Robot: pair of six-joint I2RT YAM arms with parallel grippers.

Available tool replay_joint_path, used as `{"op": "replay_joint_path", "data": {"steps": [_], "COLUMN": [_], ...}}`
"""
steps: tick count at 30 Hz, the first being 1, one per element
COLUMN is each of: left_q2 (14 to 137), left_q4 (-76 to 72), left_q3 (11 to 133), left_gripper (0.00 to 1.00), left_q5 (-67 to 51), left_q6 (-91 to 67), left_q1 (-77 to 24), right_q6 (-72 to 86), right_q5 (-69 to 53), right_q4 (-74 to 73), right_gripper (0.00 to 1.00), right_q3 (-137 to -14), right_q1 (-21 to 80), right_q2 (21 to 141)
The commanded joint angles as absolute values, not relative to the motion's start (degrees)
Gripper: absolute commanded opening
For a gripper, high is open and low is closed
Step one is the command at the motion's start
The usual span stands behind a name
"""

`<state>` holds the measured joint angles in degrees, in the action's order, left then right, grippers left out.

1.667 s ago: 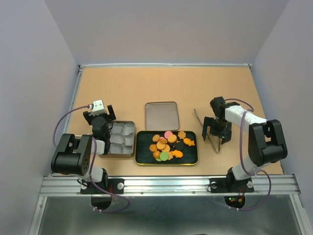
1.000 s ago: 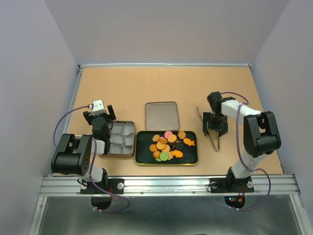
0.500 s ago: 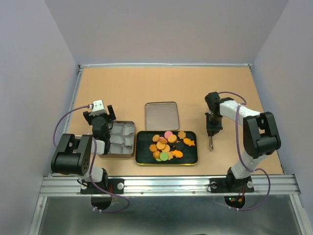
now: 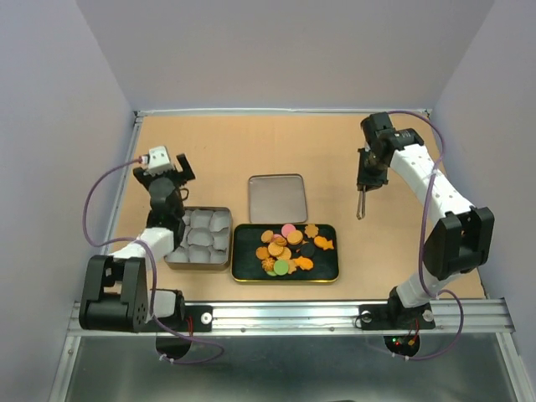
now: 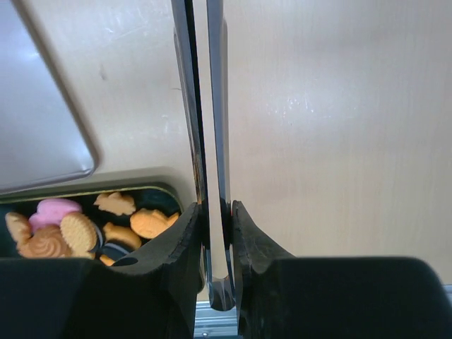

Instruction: Pack the cookies

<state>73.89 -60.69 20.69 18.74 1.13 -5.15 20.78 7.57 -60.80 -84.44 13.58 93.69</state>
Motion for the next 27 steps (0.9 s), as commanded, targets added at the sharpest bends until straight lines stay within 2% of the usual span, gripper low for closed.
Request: {"op": "replay_joint_path", "data": {"steps": [1, 3, 4, 7, 13, 14, 15, 19, 22, 27], "left_q2": [68.0, 67.6, 67.7, 68.6, 62.2, 61.1, 60.0, 53.6, 50.1, 46.3], "left_q4": [-34.8, -26.7, -19.6, -6.8, 4.9, 6.0, 7.0, 13.9, 17.1, 20.0], "left_q3": [37.9, 44.5, 46.8, 55.1, 58.4, 58.4, 58.5, 58.9, 58.6, 57.7], "left_gripper": [0.99, 0.99, 0.99, 0.99, 0.94, 0.93, 0.93, 0.92, 0.91, 0.91], "left_q5": [29.3, 30.1, 24.1, 16.9, 6.2, 5.2, 4.3, 2.2, 2.0, 1.6], "left_q6": [-12.2, -15.7, -15.6, -20.1, -25.7, -25.8, -25.6, -25.2, -25.1, -25.3], "left_q1": [-5.0, -4.5, -3.6, -3.5, -3.6, -3.6, -3.6, -3.7, -3.8, -3.8], "right_q6": [21.4, 21.6, 21.4, 20.8, 24.8, 25.6, 26.4, 32.6, 39.4, 46.0], "right_q5": [5.1, 3.4, 2.1, -6.6, -17.4, -19.8, -21.2, -27.8, -27.2, -17.6], "right_q4": [-69.4, -70.7, -72.0, -73.3, -74.4, -74.0, -73.6, -69.6, -65.6, -64.4], "right_gripper": [0.14, 0.09, 0.08, 0.08, 0.09, 0.1, 0.16, 0.2, 0.25, 0.32], "right_q3": [-92.0, -93.9, -95.8, -98.4, -97.9, -97.3, -95.6, -89.4, -84.8, -79.8], "right_q1": [14.4, 15.1, 16.2, 20.4, 29.2, 30.2, 31.0, 38.4, 47.2, 59.0], "right_q2": [90.5, 90.0, 89.9, 89.6, 87.8, 87.1, 86.1, 82.1, 78.4, 77.8]}}
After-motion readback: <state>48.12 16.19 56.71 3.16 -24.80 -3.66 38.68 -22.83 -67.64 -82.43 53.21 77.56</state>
